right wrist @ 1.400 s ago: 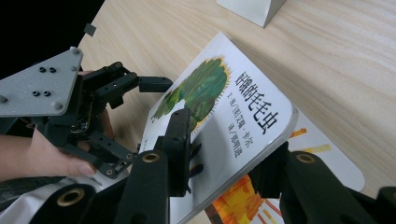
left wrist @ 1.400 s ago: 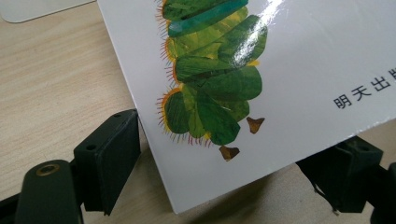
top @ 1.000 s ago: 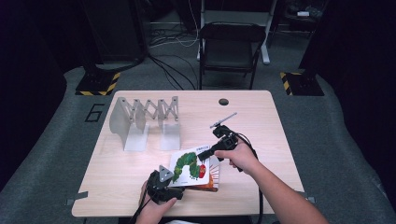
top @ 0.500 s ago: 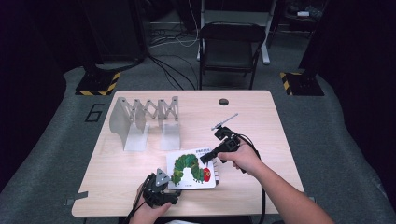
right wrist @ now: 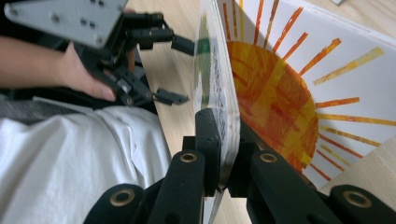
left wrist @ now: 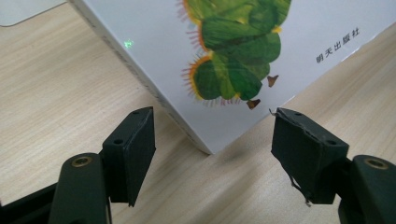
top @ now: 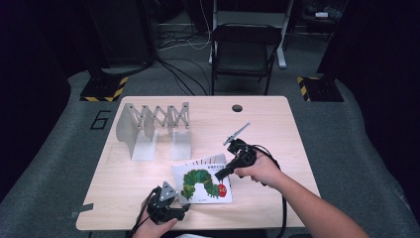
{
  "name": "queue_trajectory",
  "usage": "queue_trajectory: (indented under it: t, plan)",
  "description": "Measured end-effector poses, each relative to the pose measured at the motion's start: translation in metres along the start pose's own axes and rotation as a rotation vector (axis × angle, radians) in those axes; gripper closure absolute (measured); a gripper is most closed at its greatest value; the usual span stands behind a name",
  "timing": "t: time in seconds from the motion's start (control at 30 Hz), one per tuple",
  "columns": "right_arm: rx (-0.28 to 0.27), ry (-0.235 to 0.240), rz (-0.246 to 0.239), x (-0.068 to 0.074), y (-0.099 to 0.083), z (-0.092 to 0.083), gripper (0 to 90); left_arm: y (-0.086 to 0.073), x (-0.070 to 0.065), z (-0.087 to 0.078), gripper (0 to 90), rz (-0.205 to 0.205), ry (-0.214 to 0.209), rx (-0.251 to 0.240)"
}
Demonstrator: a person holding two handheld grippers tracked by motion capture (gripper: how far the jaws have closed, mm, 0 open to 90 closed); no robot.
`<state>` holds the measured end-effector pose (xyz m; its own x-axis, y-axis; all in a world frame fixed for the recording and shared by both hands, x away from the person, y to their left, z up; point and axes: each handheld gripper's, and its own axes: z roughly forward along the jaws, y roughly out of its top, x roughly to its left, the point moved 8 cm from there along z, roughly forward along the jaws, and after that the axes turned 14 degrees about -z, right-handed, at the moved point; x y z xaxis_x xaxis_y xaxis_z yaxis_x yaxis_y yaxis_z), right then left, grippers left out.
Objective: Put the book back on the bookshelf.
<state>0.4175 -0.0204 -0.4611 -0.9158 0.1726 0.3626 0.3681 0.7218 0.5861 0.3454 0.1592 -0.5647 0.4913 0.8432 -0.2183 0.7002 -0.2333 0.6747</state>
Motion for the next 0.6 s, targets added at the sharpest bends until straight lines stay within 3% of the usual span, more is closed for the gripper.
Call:
queue_trajectory:
  t: [0.1, 0.23, 0.43, 0.6]
  plan:
    - [0.023, -0.011, -0.073, 0.004, -0.003, -0.001, 86.9, 0.002, 0.001, -0.003, 31.2, -0.016, -0.014, -0.009]
    - [0.057, -0.008, -0.221, 0.01, -0.008, -0.003, 87.0, 0.004, 0.002, -0.006, 31.6, -0.016, -0.028, -0.021]
    - [0.087, -0.023, -0.283, 0.015, -0.015, -0.004, 86.9, 0.008, 0.0, -0.009, 32.2, -0.024, -0.058, -0.022]
    - [0.121, -0.053, -0.348, 0.012, -0.02, -0.003, 85.8, 0.013, -0.001, -0.01, 33.0, 0.014, -0.056, -0.039]
